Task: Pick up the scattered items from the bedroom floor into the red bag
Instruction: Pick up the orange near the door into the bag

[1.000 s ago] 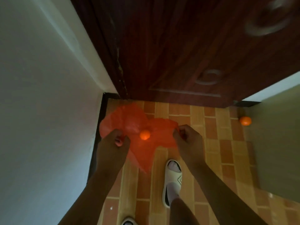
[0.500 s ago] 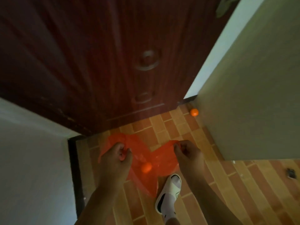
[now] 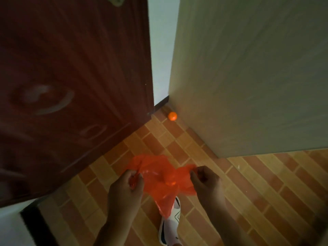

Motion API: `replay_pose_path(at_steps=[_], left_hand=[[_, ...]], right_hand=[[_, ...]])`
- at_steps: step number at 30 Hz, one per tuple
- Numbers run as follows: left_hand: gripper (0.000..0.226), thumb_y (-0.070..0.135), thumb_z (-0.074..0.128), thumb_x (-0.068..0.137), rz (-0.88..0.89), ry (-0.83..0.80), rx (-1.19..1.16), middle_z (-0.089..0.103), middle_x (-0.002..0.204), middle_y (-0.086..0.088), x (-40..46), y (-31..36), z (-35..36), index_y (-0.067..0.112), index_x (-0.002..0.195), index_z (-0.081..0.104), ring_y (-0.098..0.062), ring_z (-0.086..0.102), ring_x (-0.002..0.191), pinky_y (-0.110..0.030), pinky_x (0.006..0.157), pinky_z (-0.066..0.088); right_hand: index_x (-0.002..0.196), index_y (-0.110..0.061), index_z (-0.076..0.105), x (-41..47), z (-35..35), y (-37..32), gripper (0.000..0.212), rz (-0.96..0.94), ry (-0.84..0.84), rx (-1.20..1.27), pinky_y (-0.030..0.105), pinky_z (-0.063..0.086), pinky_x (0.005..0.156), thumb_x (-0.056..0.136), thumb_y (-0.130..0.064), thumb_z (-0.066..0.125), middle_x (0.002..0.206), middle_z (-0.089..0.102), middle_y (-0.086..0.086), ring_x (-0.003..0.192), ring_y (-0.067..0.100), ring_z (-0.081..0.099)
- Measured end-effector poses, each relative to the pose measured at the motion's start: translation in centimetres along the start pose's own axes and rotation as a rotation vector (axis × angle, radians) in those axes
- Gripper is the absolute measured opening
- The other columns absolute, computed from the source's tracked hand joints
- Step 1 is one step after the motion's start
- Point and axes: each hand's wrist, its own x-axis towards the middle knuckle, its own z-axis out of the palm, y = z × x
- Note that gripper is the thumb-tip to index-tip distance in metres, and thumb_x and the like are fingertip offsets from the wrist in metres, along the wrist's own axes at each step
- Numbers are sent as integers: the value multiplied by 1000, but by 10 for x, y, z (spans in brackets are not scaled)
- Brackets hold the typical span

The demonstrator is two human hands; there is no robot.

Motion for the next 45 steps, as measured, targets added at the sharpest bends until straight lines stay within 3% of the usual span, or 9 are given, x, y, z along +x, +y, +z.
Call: replay_pose_path(at_steps=[5,9,15,18,21,25,29,39,45], left_hand=[[19,28,72,90,25,-61,43,58,58,15,31,18,32,35,76,61,-1,60,66,-23,51,40],[18,32,69,93,39,-67,67,59,58,11,57,21,51,34,77,60,-6,56,55,-31,54,45],[18,35,65,96,111,-105,112,57,53,8,94,20,73,27,79,64,-13,56,51,-35,50,46],[19,40,63,97,153,-98,129,58,57,8,116,12,83,26,84,63,-17,58,54,-36,51,47],[24,50,59,95,223,-79,180,68,73,5,133,0,95,28,106,62,-24,65,64,-40,56,53],[47,40,66,91,318,-12,98,64,116,-7,155,-14,103,23,131,48,-30,66,99,-47,79,56],[73,19,77,83,530,4,245,48,141,-14,186,-23,102,15,149,44,-34,49,128,-47,103,43],[67,47,70,83,654,-55,329,57,133,-11,281,-88,214,11,138,57,-32,53,123,-55,98,48],[68,42,78,83,667,-170,411,51,142,-6,316,-138,274,22,143,53,-29,46,130,-50,101,48]], right_hand=[[82,-30,70,38,-7,20,9,89,11,-4,52,57,59,90,-29,73,63,65,1,58,26,64],[86,-31,69,62,-11,29,12,111,50,15,51,59,59,88,-43,70,64,65,-2,57,22,65],[93,-37,67,91,-3,42,4,99,80,-20,51,58,61,93,-36,70,73,68,-6,58,15,68],[101,-40,63,104,7,50,12,62,132,-54,49,57,60,91,-37,70,81,66,-13,62,12,65],[125,-38,59,119,18,53,38,-103,164,-146,43,59,73,90,-35,72,110,58,-15,88,2,62],[151,-15,47,142,37,50,69,-355,168,-237,44,47,107,91,-28,77,148,41,3,136,22,45],[152,-25,46,164,65,44,66,-425,133,-431,50,42,108,93,-46,67,160,36,3,143,29,41],[150,-17,47,265,148,104,75,-529,15,-751,62,31,117,91,-61,61,156,46,6,149,31,34],[162,-23,25,318,190,158,85,-588,-205,-974,66,15,123,94,-59,59,171,19,7,158,32,12]])
